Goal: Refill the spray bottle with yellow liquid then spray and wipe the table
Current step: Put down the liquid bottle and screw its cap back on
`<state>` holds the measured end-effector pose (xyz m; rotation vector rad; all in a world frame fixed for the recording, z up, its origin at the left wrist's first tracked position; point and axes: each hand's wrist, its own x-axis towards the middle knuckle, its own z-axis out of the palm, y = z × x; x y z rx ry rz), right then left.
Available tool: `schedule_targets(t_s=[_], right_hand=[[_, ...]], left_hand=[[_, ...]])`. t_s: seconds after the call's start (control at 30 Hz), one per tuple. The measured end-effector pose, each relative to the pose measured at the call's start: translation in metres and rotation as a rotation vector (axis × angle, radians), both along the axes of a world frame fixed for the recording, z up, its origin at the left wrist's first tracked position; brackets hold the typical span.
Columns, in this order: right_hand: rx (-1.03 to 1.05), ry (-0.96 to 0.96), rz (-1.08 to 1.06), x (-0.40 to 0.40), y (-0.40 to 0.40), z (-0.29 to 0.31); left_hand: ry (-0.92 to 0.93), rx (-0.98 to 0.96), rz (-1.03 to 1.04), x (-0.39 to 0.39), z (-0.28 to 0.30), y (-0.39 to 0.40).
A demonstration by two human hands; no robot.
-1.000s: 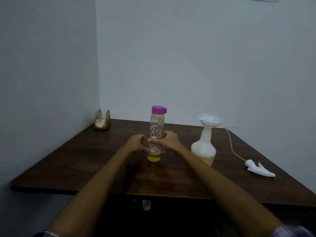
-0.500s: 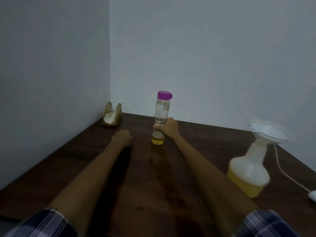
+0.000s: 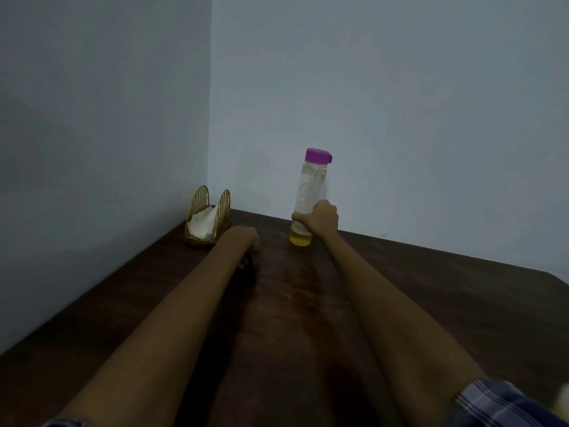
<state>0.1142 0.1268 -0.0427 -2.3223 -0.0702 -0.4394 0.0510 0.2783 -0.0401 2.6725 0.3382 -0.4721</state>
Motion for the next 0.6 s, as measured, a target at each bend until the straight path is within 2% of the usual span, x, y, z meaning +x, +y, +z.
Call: schedule_targets(t_s=[0.13,0.27,0.37,0.6], right_hand=[[-0.011,-0.014,-0.011,0.003,0.0,-0.003],[-0.04,0.071,0.016,-0.008,-0.009,0.005],[-0.018,0.111,0.024,-0.029,-0.022,0.011],[-0.16,0.107,0.06,-0.107,-0.045,0.025]], left_hand=[[-0.049,0.011,-0.018,-0.003,-0.004,-0.001],[-0.097,0.081,-0.057,-0.012,-0.005,-0.001],[-0.115,0.071,-0.033,-0.025,-0.005,-0.002],[-0.106,0.063,-0.045,-0.085,0.006,-0.017]])
